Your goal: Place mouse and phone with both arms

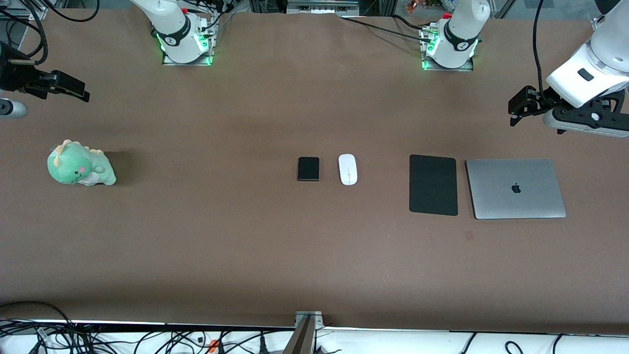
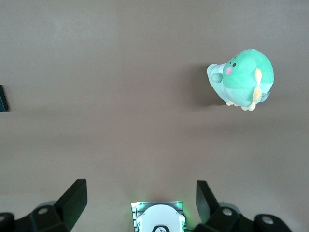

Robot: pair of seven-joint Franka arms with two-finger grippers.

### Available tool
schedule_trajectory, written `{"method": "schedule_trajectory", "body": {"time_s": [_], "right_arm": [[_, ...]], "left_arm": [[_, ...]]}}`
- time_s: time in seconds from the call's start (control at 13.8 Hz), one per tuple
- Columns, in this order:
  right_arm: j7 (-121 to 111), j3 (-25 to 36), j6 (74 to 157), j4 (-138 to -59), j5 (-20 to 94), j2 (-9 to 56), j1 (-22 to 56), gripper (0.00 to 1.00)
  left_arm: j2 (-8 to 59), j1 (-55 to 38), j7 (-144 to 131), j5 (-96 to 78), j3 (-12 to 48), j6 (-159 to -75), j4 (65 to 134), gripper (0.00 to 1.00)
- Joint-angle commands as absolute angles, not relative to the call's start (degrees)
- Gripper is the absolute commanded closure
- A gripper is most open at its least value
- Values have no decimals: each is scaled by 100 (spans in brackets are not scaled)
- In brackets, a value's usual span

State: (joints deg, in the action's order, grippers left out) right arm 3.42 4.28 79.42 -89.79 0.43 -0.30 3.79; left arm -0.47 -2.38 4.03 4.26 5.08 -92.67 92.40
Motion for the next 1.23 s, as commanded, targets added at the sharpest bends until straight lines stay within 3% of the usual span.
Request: {"method": "schedule_trajectory", "body": {"time_s": [0.0, 1.16], "right_arm": [[255, 422, 7805, -8824, 123, 0, 334, 0], [299, 404, 7524, -8886, 53, 79, 378, 0]], "left_arm": [[0, -264, 413, 545, 492, -9141, 9079, 0], [0, -264, 413, 545, 492, -9141, 9079, 0]]}}
